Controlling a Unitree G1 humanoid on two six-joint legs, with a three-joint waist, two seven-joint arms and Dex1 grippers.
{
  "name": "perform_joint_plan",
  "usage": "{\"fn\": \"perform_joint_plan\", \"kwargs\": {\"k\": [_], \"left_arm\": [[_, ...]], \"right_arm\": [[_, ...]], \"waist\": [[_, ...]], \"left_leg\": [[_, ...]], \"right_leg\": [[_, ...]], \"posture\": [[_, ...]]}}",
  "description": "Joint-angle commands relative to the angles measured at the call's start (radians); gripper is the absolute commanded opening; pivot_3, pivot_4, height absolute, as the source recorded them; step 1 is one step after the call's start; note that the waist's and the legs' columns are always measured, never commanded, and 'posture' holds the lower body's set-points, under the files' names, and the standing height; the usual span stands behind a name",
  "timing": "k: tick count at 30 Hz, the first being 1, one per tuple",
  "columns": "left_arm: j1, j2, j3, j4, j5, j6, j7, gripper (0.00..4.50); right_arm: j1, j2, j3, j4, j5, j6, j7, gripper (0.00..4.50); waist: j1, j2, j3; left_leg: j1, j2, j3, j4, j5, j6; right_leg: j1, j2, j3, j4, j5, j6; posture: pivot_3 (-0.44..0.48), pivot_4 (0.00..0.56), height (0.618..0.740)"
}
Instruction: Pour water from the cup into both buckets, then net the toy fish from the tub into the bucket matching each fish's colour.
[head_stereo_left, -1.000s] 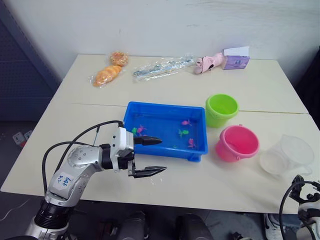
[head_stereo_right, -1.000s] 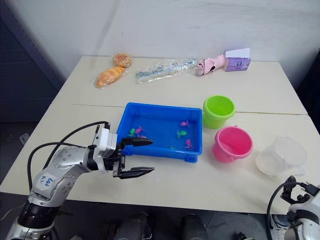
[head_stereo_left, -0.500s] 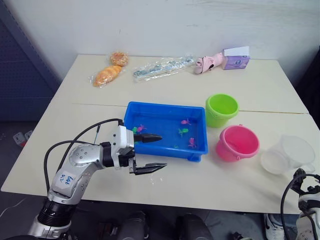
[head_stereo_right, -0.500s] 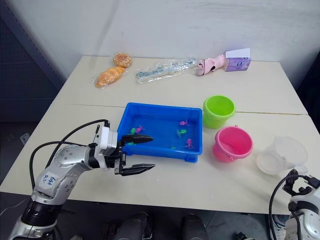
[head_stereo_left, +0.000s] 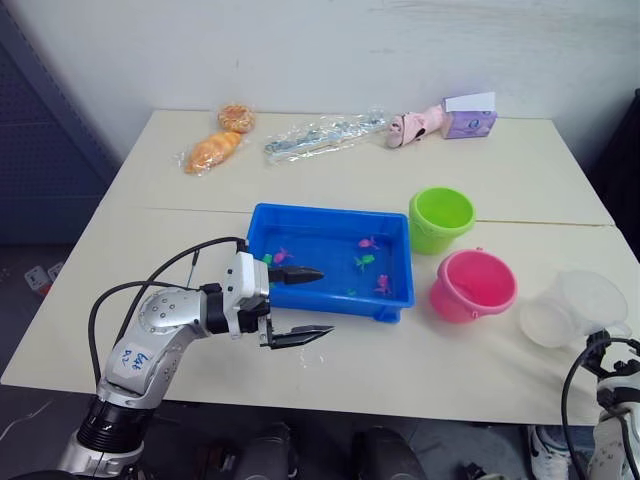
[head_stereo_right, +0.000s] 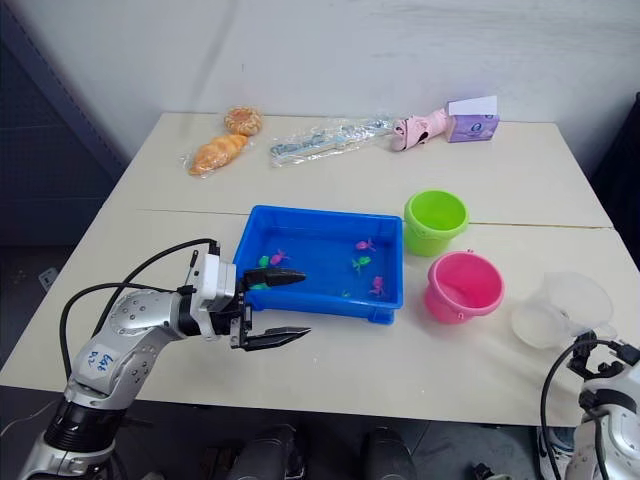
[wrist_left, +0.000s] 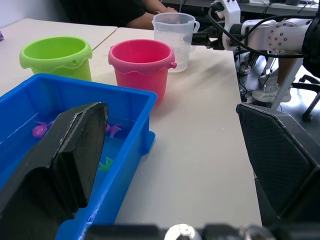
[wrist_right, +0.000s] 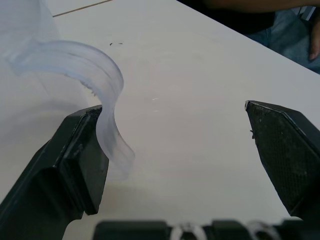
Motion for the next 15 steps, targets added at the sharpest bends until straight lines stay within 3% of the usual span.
{"fn": "perform_joint_plan", "kwargs": {"k": [1, 8, 15], "left_arm": [[0.000, -0.004, 0.001, -0.026, 0.001, -0.015, 0.002, 4.50], [-0.003, -0.005, -0.006, -0.015, 0.006, -0.015, -0.004, 4.50], [0.002, -0.003, -0.005, -0.014, 0.005, -0.012, -0.007, 4.50]], "right_arm": [[-0.003, -0.033, -0.020, 0.011, 0.003, -0.057, 0.029, 3.53], [-0.008, -0.028, -0.026, 0.011, 0.021, -0.081, 0.054, 0.07], [0.047, -0.032, -0.044, -0.091, 0.049, -0.071, 0.051, 0.03]], "waist": [[0.000, 0.000, 0.000], [0.003, 0.000, 0.000], [0.005, 0.000, 0.000]], "left_leg": [[0.000, 0.000, 0.000, 0.000, 0.000, 0.000], [0.000, 0.000, 0.000, 0.000, 0.000, 0.000], [0.000, 0.000, 0.000, 0.000, 0.000, 0.000]], "right_leg": [[0.000, 0.000, 0.000, 0.000, 0.000, 0.000], [0.000, 0.000, 0.000, 0.000, 0.000, 0.000], [0.000, 0.000, 0.000, 0.000, 0.000, 0.000]], "posture": [[0.000, 0.150, 0.740], [0.000, 0.150, 0.740], [0.000, 0.150, 0.740]]}}
